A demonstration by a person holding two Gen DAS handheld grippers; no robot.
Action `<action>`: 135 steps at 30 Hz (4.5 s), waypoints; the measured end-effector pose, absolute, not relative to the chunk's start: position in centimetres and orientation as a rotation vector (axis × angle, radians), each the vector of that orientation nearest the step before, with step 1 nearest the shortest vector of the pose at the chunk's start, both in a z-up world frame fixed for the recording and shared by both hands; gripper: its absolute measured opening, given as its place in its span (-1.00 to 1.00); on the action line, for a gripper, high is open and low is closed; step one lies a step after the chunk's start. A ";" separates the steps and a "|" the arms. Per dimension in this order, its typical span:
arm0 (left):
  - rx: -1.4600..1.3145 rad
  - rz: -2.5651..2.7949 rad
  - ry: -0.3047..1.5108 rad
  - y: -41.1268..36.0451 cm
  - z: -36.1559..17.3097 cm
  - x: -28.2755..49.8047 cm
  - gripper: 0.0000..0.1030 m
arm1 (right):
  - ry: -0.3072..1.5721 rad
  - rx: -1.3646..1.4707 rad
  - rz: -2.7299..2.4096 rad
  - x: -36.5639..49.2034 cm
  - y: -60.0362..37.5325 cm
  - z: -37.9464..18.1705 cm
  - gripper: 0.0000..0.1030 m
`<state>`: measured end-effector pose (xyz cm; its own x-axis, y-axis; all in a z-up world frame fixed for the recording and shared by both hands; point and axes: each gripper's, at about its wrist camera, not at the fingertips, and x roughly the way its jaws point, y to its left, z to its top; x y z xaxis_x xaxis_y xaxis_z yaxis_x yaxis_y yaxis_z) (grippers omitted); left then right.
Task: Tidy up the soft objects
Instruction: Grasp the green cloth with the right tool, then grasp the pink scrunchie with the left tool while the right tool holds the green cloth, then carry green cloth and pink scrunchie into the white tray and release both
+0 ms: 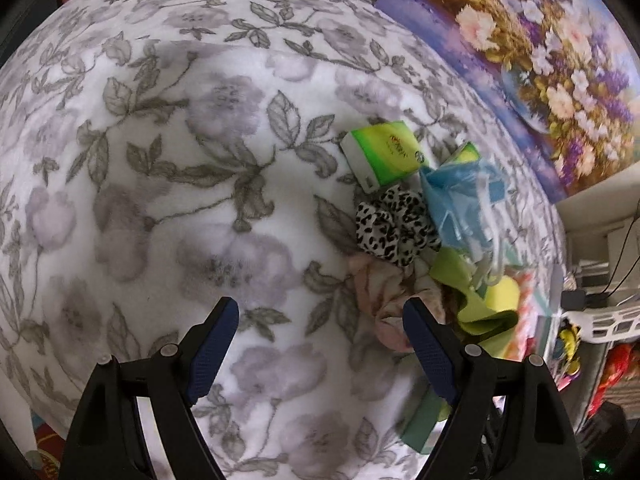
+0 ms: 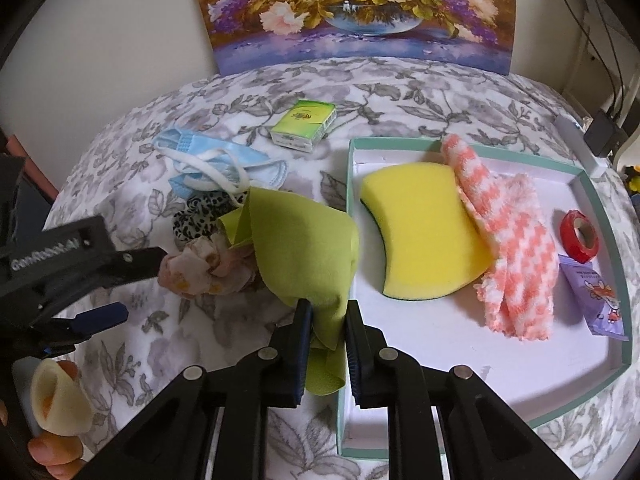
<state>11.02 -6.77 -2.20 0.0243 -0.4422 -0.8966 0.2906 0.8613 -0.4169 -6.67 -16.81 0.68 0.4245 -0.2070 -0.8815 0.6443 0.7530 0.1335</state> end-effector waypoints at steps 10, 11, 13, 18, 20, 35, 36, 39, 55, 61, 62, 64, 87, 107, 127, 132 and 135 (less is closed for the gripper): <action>-0.136 -0.662 1.421 -8.5 -1.5 9.6 0.48 | 1.000 0.526 -0.556 -7.2 -17.4 0.7 -0.66; -0.127 -0.666 1.414 -8.7 -1.4 9.4 0.43 | 1.000 0.528 -0.555 -7.3 -17.4 0.7 -0.66; -0.110 -0.679 1.400 -9.3 -1.5 8.9 0.25 | 0.999 0.530 -0.553 -7.4 -17.5 0.8 -0.66; -0.083 -0.708 1.417 -10.6 -2.6 7.9 -0.54 | 0.996 0.531 -0.553 -7.6 -17.6 0.8 -0.66; -0.063 -0.705 1.407 -10.7 -2.6 7.6 -0.65 | 0.994 0.533 -0.552 -7.8 -17.8 0.9 -0.66; -0.022 -0.657 1.307 -9.7 0.8 7.3 -0.79 | 0.947 0.517 -0.542 -8.2 -17.9 2.2 -0.83; -0.024 -0.655 1.307 -9.6 0.9 7.3 -0.79 | 0.946 0.525 -0.540 -8.2 -18.0 2.2 -0.83; -0.002 -0.627 1.331 -9.4 0.7 7.2 -0.79 | 0.944 0.544 -0.529 -8.4 -18.2 2.1 -0.83; -0.005 -0.561 1.463 -8.5 -2.1 7.1 -0.79 | 0.989 0.557 -0.501 -7.9 -18.1 0.7 -0.79; -0.013 -0.531 1.477 -7.5 -2.4 7.6 -0.79 | 0.956 0.522 -0.502 -7.7 -17.7 1.7 -0.53; -0.017 -0.524 1.481 -7.3 -2.4 7.7 -0.79 | 0.951 0.521 -0.502 -7.6 -17.7 1.8 -0.42; -0.028 -0.514 1.489 -6.9 -2.5 7.9 -0.79 | 0.946 0.516 -0.497 -7.3 -17.5 1.9 -0.35; -0.148 -0.499 1.548 -4.5 -3.3 9.0 -0.79 | 0.938 0.401 -0.552 -3.8 -16.7 0.7 0.03; -0.166 -0.515 1.527 -4.2 -2.5 8.9 -0.79 | 0.903 0.312 -0.594 -4.0 -15.8 3.0 -0.72; -0.236 -0.577 1.255 -1.3 6.6 8.1 -0.79 | 0.679 0.376 -0.671 -9.2 -17.5 11.8 -0.72; -0.219 -0.604 1.212 -1.9 7.7 7.2 -0.79 | 0.640 0.399 -0.683 -10.5 -18.1 12.9 -0.72; -0.183 -0.627 1.201 -3.1 8.1 6.4 -0.79 | 0.645 0.415 -0.694 -11.0 -18.9 12.5 -0.72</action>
<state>6.36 -3.09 8.12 0.2166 -0.5432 -0.8112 0.3552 0.8178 -0.4528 -11.02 -18.91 12.49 0.5898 -0.4548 -0.6673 0.6993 0.7010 0.1402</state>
